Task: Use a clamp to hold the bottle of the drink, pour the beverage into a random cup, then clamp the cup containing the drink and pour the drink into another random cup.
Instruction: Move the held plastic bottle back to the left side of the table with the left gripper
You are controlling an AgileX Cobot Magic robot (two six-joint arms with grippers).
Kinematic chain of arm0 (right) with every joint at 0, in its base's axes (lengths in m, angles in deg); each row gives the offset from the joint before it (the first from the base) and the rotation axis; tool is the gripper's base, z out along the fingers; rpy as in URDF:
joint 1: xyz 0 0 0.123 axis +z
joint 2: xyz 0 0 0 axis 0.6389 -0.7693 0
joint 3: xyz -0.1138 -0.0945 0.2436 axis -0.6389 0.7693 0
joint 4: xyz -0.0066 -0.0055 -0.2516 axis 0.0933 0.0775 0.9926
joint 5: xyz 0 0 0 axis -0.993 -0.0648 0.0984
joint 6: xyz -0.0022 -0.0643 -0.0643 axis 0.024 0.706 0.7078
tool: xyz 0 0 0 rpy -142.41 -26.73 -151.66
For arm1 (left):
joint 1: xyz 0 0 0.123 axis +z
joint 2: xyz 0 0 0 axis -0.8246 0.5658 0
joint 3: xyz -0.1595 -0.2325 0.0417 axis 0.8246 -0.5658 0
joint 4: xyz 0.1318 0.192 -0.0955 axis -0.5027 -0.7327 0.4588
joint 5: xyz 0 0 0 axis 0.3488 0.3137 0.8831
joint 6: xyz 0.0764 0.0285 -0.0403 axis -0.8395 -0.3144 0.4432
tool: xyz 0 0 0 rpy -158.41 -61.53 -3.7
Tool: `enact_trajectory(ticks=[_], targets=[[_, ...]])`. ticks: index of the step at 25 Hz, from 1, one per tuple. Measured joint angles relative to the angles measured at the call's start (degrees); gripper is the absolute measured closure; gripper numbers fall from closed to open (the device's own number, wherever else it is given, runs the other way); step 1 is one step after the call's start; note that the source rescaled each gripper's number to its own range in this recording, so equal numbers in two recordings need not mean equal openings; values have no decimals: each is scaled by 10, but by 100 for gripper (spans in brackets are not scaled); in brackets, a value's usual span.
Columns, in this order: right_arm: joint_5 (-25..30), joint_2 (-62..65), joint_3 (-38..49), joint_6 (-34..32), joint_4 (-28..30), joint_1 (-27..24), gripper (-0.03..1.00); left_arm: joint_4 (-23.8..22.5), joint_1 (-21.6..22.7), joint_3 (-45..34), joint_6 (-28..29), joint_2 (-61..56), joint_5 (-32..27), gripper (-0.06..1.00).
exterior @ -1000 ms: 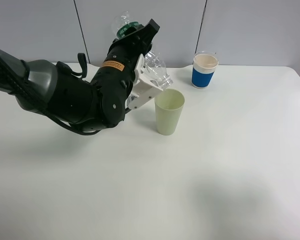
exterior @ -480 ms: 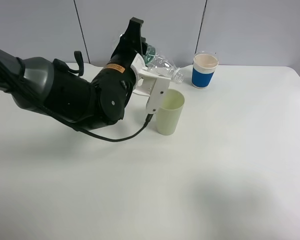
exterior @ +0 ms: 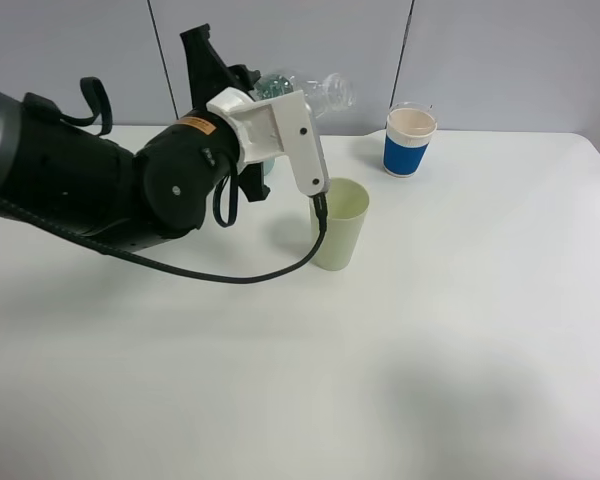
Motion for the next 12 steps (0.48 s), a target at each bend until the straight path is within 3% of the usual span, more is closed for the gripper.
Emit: enact_trajectory(ticks=[8, 12], targets=[[0, 0, 0, 0, 0, 0, -3, -70, 67, -106, 321, -82, -3, 94], [0, 0, 0, 0, 0, 0, -3, -156, 127, -157, 524, -113, -3, 94]])
